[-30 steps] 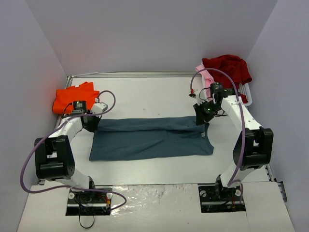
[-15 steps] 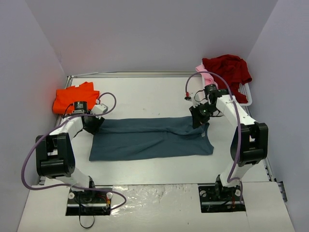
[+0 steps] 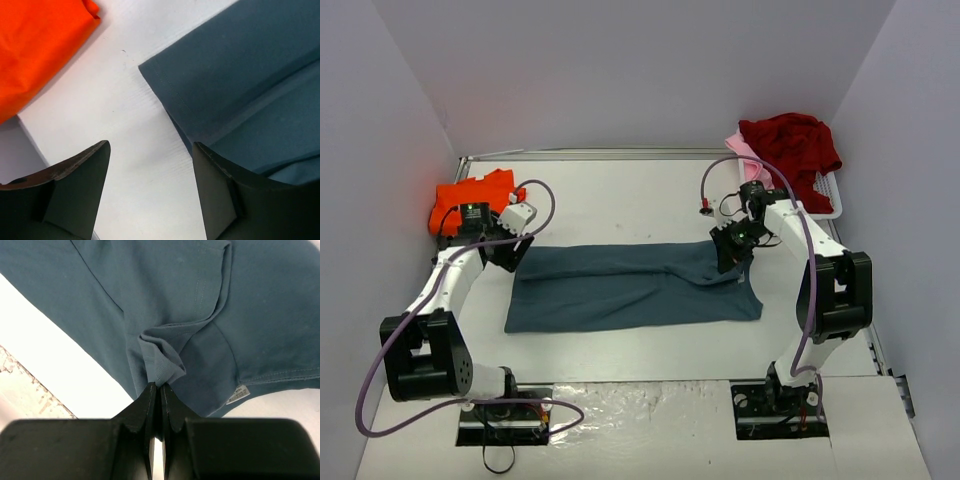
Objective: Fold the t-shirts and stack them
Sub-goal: Fold the other side of the tshirt into a rectangle
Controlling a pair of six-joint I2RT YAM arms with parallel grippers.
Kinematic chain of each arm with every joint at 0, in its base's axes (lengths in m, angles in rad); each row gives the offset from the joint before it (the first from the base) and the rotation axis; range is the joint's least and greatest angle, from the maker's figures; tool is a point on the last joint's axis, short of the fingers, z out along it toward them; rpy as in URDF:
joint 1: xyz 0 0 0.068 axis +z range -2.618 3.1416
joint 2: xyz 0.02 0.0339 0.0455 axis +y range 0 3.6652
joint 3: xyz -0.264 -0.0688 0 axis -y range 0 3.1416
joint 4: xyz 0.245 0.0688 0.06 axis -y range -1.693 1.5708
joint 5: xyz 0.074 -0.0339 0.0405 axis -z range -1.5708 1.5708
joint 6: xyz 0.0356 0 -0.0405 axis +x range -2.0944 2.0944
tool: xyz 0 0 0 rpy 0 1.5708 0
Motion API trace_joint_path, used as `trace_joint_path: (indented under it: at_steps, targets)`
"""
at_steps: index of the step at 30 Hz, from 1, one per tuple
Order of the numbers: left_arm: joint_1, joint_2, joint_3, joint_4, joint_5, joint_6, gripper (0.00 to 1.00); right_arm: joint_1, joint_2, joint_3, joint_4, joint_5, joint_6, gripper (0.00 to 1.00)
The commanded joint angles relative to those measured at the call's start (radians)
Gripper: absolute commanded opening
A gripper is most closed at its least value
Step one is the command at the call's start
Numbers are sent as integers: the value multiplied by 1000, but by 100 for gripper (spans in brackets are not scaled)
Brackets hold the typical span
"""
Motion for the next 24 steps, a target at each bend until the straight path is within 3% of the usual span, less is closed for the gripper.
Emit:
trace_joint_path:
  at_steps: [1,10,13,15,16,19,24]
  targets:
    - [5,-78,54,-54,6,-9,66,6,-46,-28,-46,20,-29,0]
    - [3,-138,42,-94,-10,-28,69,7,-79,-77,-73,62,-103,0]
    - [5,-161,31,-102,-16,-35,69,6,-68,-92,-92,65,-132,6]
    - [5,-175,24,-103,-19,-42,69,6,-60,-98,-104,63,-144,15]
    - [5,-178,21,-105,-22,-45,69,7,-51,-100,-122,60,-166,26]
    - [5,-188,11,-109,-27,-52,69,9,-33,-100,-151,48,-190,37]
    - [5,-207,1,-112,-30,-63,69,12,-3,-91,-182,40,-232,45]
